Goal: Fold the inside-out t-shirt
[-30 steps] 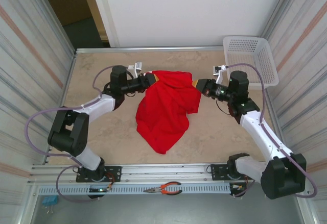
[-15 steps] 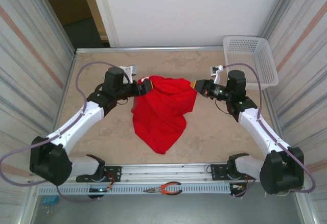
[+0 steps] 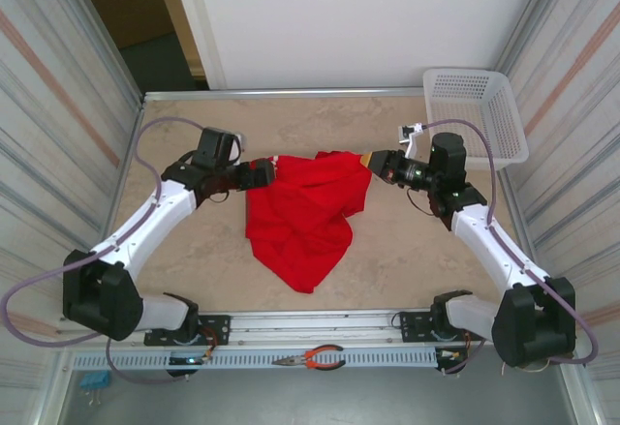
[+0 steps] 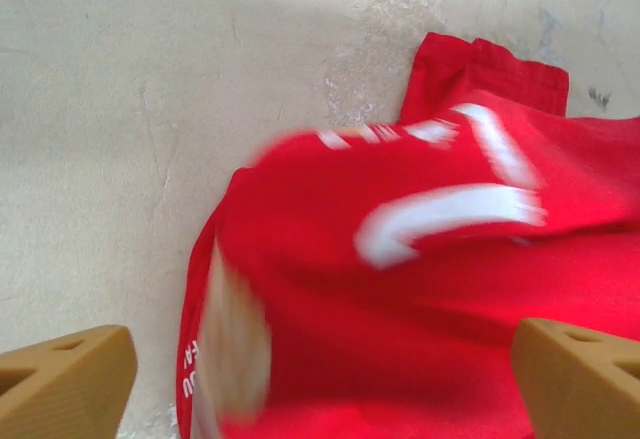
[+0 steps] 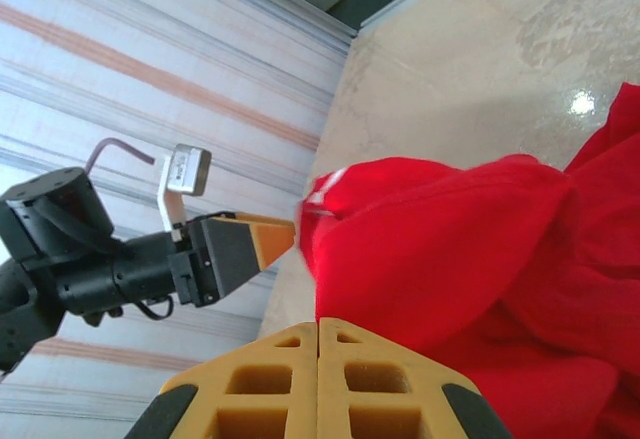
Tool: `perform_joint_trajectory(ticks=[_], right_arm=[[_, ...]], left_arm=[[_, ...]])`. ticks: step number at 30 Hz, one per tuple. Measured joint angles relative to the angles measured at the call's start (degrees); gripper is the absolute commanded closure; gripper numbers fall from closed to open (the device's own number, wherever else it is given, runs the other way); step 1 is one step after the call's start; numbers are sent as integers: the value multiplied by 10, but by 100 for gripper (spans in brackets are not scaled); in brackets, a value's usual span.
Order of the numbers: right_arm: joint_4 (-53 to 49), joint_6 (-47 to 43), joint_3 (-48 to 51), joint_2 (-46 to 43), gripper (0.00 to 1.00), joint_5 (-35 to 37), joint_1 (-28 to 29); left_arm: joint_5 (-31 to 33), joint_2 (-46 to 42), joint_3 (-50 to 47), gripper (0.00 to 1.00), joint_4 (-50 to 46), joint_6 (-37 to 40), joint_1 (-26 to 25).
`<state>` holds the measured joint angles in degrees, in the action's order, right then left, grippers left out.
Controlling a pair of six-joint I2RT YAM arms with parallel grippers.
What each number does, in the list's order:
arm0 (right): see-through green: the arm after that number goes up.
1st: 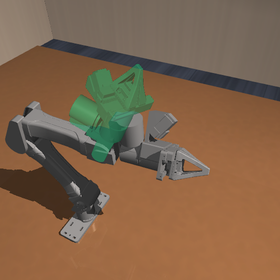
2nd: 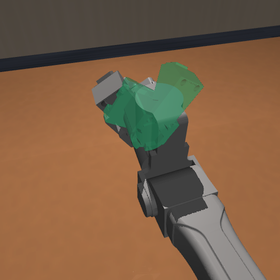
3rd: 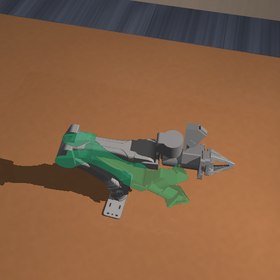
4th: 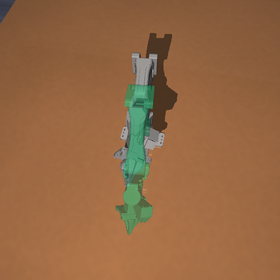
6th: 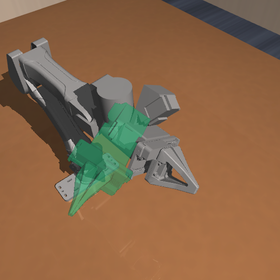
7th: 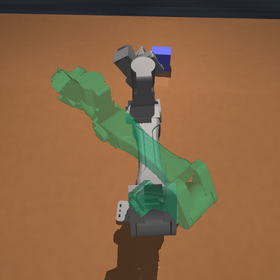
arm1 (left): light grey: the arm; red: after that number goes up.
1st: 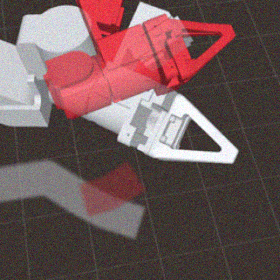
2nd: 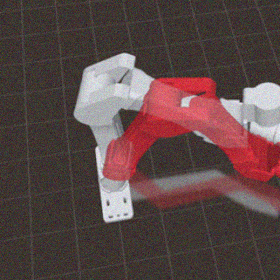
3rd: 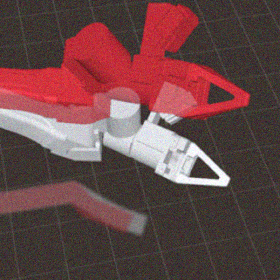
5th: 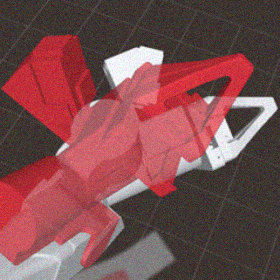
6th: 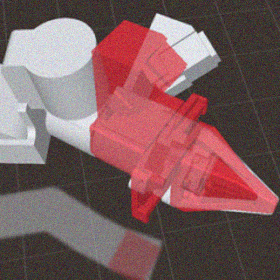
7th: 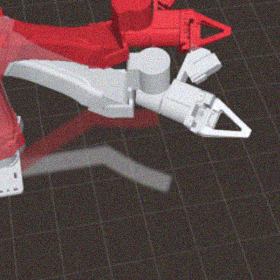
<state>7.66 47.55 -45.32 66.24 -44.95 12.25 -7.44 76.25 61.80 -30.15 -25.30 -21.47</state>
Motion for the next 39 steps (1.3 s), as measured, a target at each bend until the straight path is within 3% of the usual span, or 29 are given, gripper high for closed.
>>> perform_joint_trajectory(ticks=[5, 12, 18, 24, 39], right_arm=[[0, 0, 0, 7, 100, 1, 1], [0, 0, 0, 13, 100, 1, 9], [-2, 0, -1, 13, 100, 1, 14], [-5, 0, -2, 13, 100, 3, 18], [-9, 0, -10, 12, 100, 7, 30]], left_arm=[[-24, -12, 6, 2, -1, 13, 2], [-19, -9, 48, 21, 11, 71, -117], [14, 77, 106, 39, 35, 121, -181], [51, 160, 132, 40, 40, 153, -210], [108, 231, 176, 36, 56, 178, -218]])
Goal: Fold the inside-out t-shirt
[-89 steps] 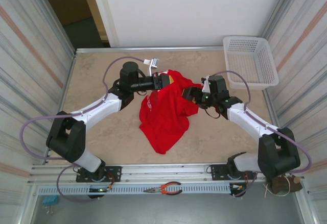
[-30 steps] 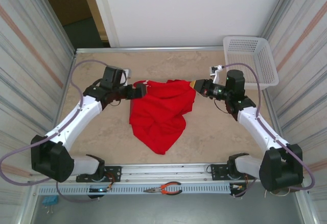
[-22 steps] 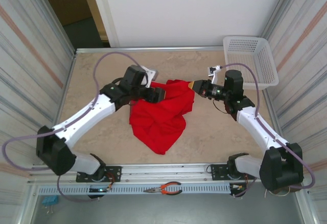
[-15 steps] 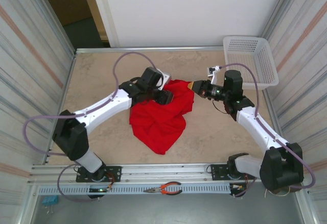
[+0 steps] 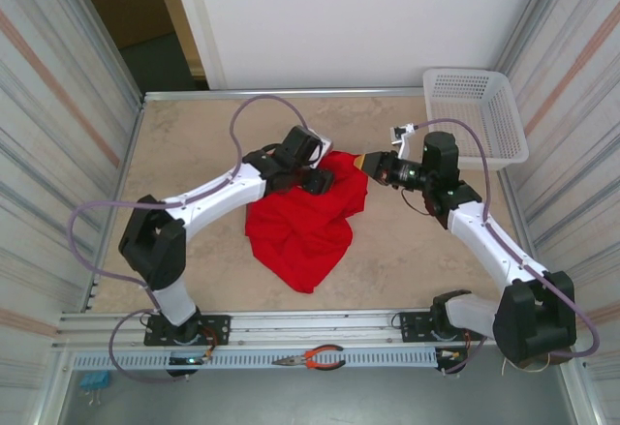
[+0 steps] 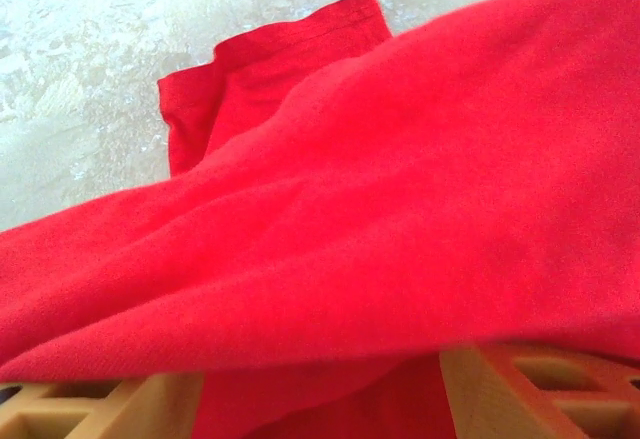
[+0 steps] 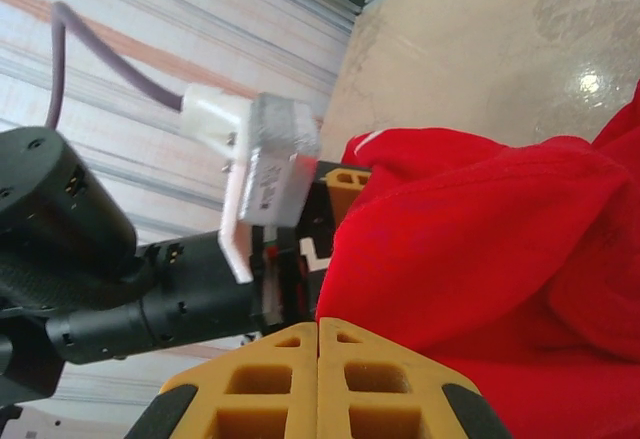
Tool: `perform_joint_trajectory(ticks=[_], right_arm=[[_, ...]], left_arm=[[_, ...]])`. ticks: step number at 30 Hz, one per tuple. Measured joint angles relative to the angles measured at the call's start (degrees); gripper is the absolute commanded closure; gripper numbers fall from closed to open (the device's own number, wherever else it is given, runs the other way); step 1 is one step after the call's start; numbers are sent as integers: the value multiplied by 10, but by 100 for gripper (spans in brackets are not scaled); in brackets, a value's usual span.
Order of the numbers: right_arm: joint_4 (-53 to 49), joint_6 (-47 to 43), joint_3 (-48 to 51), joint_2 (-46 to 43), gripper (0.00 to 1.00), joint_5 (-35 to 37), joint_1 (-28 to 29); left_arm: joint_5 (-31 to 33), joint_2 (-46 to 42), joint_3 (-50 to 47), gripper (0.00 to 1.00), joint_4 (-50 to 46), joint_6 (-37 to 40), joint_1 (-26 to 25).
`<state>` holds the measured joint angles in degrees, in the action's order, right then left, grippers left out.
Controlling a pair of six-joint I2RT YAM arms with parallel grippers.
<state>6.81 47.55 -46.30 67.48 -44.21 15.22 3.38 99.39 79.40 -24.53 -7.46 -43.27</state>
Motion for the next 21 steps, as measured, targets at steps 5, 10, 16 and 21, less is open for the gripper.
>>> perform_joint_trajectory(ticks=[5, 10, 16, 21], right_arm=[[0, 0, 0, 0, 100, 9, 3], [-9, 0, 0, 0, 100, 9, 1], [-13, 0, 0, -3, 100, 9, -35], [-22, -17, 0, 4, 100, 32, -56]], left_arm=[[5, 30, 9, 29, 13, 16, -10], [-25, 35, 9, 100, 38, 25, -21], [-93, 41, 15, 100, 35, 29, -9], [-202, -13, 14, 100, 31, 2, 39]])
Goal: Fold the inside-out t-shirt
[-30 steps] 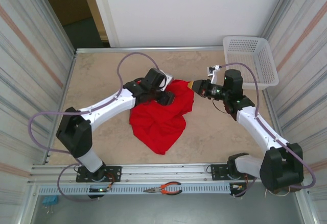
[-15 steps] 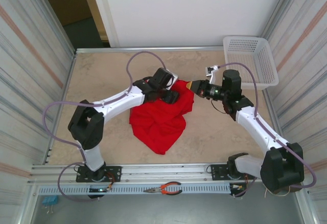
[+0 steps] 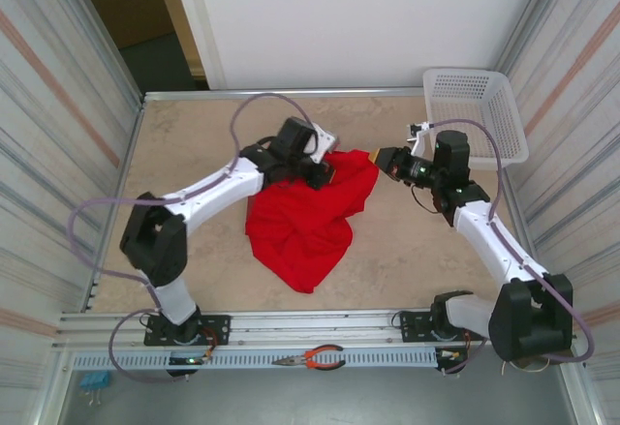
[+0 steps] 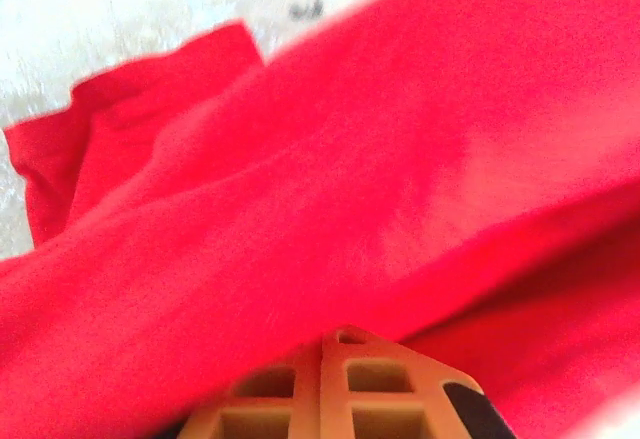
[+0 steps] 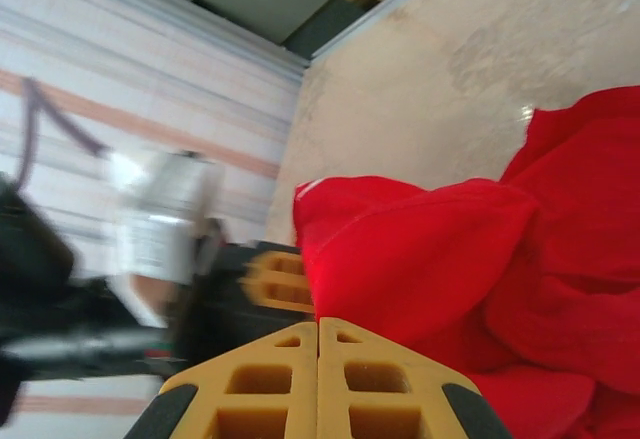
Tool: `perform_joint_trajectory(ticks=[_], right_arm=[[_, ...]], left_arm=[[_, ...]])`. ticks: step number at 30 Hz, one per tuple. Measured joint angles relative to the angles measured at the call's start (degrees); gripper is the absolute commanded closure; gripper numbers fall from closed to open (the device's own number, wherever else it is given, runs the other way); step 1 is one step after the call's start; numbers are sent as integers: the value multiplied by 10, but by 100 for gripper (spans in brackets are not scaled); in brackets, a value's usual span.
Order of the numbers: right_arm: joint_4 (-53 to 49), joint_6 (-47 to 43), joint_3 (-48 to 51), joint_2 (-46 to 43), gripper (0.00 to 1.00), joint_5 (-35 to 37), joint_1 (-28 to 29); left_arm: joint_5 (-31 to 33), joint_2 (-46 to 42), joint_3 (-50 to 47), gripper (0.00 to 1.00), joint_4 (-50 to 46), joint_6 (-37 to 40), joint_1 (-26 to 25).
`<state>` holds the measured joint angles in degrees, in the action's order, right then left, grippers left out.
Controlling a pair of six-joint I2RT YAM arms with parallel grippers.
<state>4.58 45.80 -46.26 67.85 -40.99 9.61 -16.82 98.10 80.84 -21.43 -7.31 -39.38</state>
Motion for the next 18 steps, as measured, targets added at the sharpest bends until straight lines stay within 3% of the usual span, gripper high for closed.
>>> perform_joint_trajectory(ticks=[2, 4, 5, 6, 7, 10, 11, 14, 16, 18], right_arm=[[-3, -13, 0, 19, 100, 17, 0], [-5, -22, -1, 59, 82, 36, 0], [-9, -29, -3, 80, 82, 42, 0], [-15, -31, -6, 103, 97, 50, 0], [-19, -35, -10, 127, 100, 55, 0], [-31, -39, -10, 155, 100, 68, 0], [-33, -39, -10, 154, 100, 68, 0], [-34, -41, -10, 136, 100, 66, 0], [-34, -44, -10, 114, 100, 62, 1], [-37, -48, -10, 87, 100, 55, 3]], left_arm=[[-49, -38, -1, 100, 8, -19, 23], [-102, -79, -1, 100, 31, -47, 48], [-122, -93, -3, 100, 45, -58, 56], [-146, -108, -5, 100, 64, -75, 63], [-164, -118, -9, 100, 80, -89, 68], [-187, -128, -14, 100, 100, -115, 71], [-187, -126, -15, 96, 99, -118, 71], [-159, -111, -21, 70, 78, -116, 64], [-115, -95, -27, 53, 58, -104, 54], [-63, -78, -27, 44, 34, -92, 39]])
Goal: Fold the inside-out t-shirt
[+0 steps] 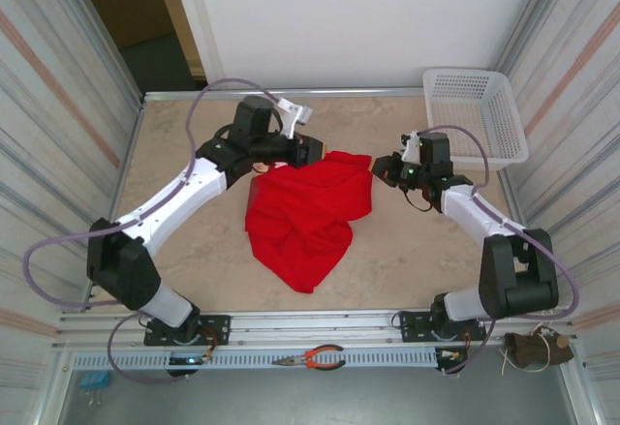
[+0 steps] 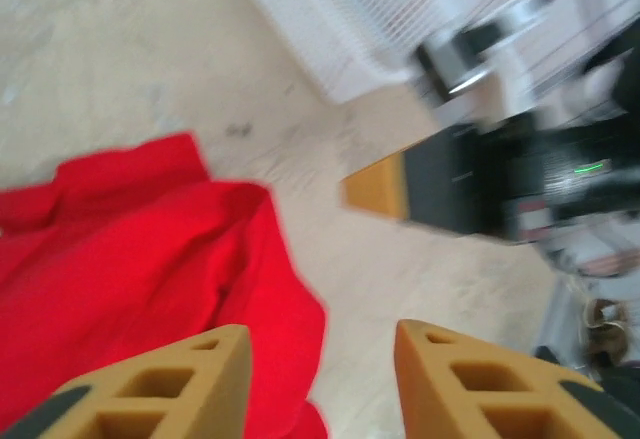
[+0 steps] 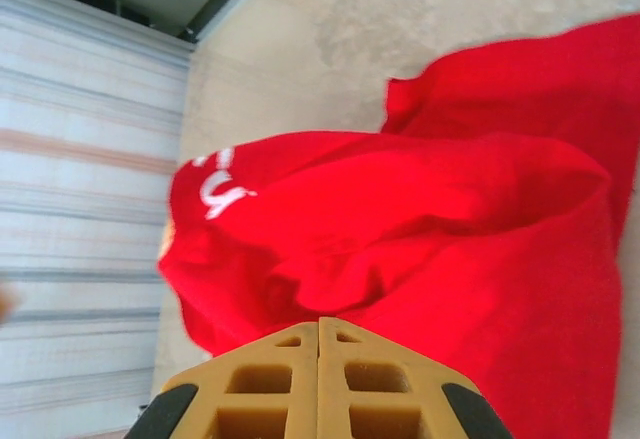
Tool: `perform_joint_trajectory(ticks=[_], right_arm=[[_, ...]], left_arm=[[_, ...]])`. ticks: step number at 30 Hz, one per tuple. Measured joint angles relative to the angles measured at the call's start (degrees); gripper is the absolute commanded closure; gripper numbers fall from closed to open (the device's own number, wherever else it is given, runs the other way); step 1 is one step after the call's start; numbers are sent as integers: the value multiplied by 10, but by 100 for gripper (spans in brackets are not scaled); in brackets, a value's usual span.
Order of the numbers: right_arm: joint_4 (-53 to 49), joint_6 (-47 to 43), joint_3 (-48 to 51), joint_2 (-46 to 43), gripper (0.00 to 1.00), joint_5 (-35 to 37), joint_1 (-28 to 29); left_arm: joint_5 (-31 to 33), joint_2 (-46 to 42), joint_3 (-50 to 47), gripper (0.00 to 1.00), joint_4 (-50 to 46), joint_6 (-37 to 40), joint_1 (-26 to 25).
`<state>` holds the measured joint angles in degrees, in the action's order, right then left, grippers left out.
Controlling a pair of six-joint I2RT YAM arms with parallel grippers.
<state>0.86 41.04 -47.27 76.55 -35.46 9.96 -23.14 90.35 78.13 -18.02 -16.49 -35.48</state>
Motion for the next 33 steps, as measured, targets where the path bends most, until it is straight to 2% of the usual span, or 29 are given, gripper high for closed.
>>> perform_joint_trajectory(ticks=[2, 3, 4, 6, 7, 10, 14, 17, 19, 21, 23, 24, 25, 29, 33], right_arm=[[-7, -10, 0, -32, 100, -2, 7], [-12, -14, 0, -48, 93, -1, 11], [-17, -17, 0, -60, 72, 3, 14], [-36, -16, -4, -65, 41, 21, 21], [-50, -12, -9, -56, 35, 37, 25], [-83, 15, -33, -1, 26, 78, 40], [-127, 70, -76, 94, 14, 128, 82], [-152, 112, -122, 156, 16, 148, 115], [-156, 135, -146, 186, 26, 154, 130], [-156, 155, -152, 200, 47, 160, 142], [-150, 169, -137, 201, 78, 162, 144], [-142, 173, -122, 197, 87, 164, 144], [-134, 175, -106, 193, 92, 165, 144], [-82, 168, -15, 148, 95, 166, 140], [-24, 107, 37, 60, 94, 141, 137]], left_arm=[[54, 19, 0, 42, -19, 17, -17], [81, 31, 2, 41, -31, 25, -24], [107, 44, 7, 41, -43, 33, -31], [153, 73, 26, 41, -63, 45, -37], [179, 90, 39, 41, -74, 49, -37], [241, 123, 66, 41, -92, 48, -32], [285, 119, 60, 41, -94, 40, -25], [299, 96, 34, 41, -88, 28, -23], [304, 84, 20, 41, -88, 21, -23], [305, 75, 11, 41, -87, 13, -23], [305, 68, 3, 41, -87, 10, -23], [304, 64, -1, 41, -85, 7, -23], [302, 62, -4, 40, -83, 6, -23], [280, 50, -10, 40, -70, 1, -21], [241, 35, -10, 34, -46, 1, -20]])
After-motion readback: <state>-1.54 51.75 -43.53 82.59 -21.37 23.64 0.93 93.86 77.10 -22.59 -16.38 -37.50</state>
